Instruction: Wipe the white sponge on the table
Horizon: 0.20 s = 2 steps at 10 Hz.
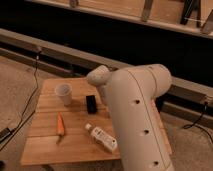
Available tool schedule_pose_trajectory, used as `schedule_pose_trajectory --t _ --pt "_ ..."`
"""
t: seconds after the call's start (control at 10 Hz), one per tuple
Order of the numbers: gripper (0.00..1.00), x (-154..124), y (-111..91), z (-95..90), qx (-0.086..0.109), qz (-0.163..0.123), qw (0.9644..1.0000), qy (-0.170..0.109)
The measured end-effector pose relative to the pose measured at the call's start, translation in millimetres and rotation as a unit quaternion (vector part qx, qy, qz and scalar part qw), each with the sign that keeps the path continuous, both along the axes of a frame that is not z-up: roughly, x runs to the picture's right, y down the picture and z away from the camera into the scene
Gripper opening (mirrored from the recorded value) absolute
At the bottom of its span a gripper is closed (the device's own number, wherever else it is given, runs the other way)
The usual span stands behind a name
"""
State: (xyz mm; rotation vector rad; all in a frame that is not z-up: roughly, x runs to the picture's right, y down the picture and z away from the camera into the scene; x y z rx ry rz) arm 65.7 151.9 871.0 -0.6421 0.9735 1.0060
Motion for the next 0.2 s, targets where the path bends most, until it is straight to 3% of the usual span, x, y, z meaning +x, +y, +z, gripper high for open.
schedule_pose_trajectory --t 0.2 --pt "0.0 1.8 -0.7 8.1 -0.005 -0.002 1.0 0.001"
